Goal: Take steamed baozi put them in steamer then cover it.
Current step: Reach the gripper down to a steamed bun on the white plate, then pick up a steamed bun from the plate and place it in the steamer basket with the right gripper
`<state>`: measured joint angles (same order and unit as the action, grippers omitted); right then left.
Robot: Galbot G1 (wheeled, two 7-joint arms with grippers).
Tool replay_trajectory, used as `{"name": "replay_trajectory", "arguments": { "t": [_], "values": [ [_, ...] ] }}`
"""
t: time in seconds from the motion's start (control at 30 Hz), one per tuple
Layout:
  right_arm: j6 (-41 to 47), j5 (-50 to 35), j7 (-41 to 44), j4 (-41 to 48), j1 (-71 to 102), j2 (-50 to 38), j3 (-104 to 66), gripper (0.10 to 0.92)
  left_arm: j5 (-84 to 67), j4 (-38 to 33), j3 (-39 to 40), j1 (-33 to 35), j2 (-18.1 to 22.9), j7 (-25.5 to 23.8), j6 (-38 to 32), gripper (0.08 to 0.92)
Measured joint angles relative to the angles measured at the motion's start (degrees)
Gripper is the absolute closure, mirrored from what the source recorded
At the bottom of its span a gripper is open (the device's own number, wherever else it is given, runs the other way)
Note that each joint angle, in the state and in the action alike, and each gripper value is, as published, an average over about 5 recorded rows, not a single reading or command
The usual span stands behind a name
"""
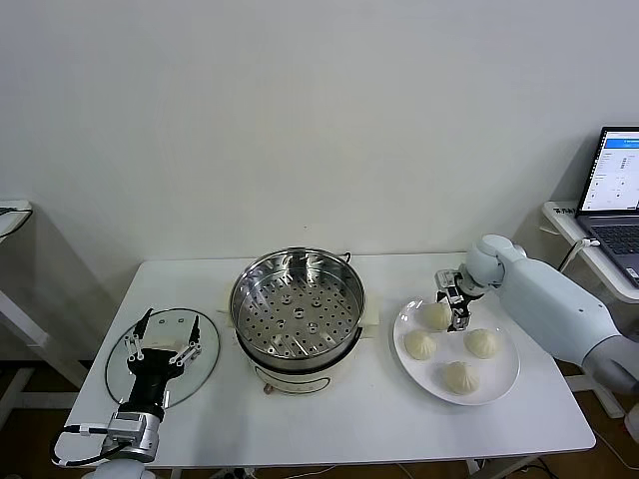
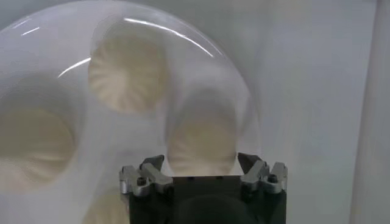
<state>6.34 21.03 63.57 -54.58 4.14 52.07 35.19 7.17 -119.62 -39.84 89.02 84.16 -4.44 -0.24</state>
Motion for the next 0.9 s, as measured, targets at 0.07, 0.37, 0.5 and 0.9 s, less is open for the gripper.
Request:
{"name": "replay_trajectory", "arguments": {
  "t": [0.07, 0.37, 0.5, 0.9],
  "values": [
    [-0.1, 0.2, -0.1, 0.1, 0.1, 0.1, -0.1, 0.29, 0.0, 0.0, 0.0, 0.0, 0.0, 0.0, 0.0, 0.177],
    [-0.4, -0.2, 0.0, -0.8, -0.2, -0.7, -0.1, 0.304, 0.0, 0.1, 0.0, -0.1, 0.0, 0.0, -0.1, 0.177],
    [-0.8, -1.9, 0.6, -2.8, -1.4, -2.3, 1.1, 0.31, 0.0, 0.0, 0.3, 0.1, 0.0, 0.0, -0.1, 0.177],
    [-9.6, -11.0, 4.0, -15.4, -18.7, -9.0, 14.2, 0.313, 0.1, -0.6, 0.4, 0.8, -0.6, 0.0, 0.0, 0.177]
  ]
}}
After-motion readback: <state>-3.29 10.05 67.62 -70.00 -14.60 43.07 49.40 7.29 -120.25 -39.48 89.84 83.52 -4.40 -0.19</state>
